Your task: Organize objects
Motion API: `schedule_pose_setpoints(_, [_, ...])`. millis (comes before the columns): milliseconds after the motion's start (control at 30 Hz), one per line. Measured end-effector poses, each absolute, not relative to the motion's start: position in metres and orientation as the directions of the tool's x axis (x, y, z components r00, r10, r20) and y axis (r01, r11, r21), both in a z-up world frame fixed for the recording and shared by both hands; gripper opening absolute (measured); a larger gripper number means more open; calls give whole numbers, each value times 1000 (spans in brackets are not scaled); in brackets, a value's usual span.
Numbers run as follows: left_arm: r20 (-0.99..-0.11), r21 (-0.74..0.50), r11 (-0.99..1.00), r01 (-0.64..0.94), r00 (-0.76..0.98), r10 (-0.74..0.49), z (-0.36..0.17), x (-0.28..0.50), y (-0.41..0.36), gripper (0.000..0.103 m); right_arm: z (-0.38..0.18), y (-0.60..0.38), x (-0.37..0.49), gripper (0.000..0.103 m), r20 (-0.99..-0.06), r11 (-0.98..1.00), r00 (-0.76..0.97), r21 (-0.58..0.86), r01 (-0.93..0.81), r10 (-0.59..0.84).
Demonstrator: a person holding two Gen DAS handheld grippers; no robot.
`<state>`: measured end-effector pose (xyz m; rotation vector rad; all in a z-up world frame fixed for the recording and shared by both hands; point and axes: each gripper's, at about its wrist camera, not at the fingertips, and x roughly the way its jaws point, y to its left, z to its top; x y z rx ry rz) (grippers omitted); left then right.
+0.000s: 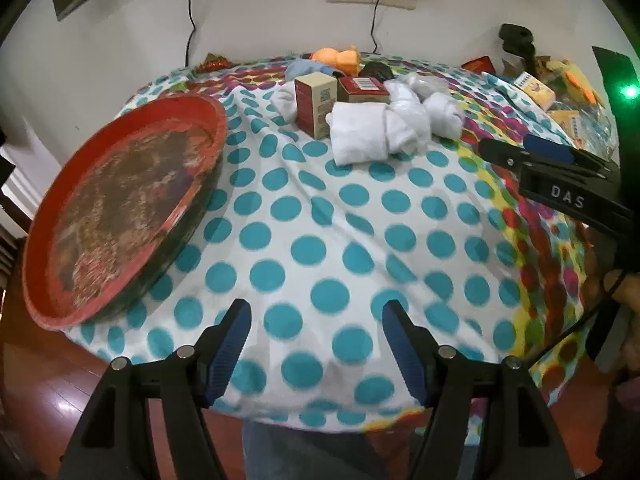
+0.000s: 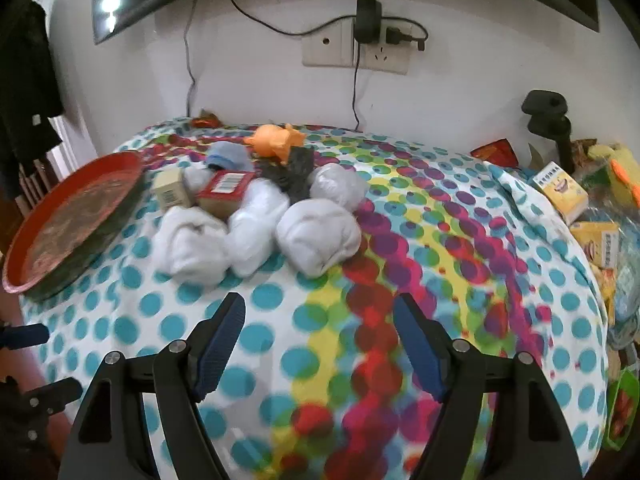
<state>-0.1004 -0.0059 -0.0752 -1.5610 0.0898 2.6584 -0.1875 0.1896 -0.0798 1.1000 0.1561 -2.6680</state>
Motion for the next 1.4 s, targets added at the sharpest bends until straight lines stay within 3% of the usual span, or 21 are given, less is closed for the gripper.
schedule_pose_setpoints(467, [-894,-29,-995,-98,-443,70,-77,-177,-1,70,-101,172,-265,74,-755,-954,-627,-5,301,-194])
schedule_pose_setpoints(500, [-896,-35,-995,-95,-438,73,-77,-181,0,70,-103,171,-268,73,-757,-951,-623,-7,309,-197])
schedule_pose_setpoints(567, [-899,-37,-995,-94,-431,74,-79,-187,1,70,-107,171,-271,58,-760,-941,-603,29,338,-240])
schedule_pose_setpoints(1133, [-870,-149,-981,-128,-455,191,-61,-211,19,70,-107,225,-236,57,-755,-956,-607,91,277,-248])
schedule_pose_setpoints(1400, [-872,-135,-982,-134,-454,182,-48,-229,31,70,-108,227,-236,57,-757,-955,-602,99,278,-254])
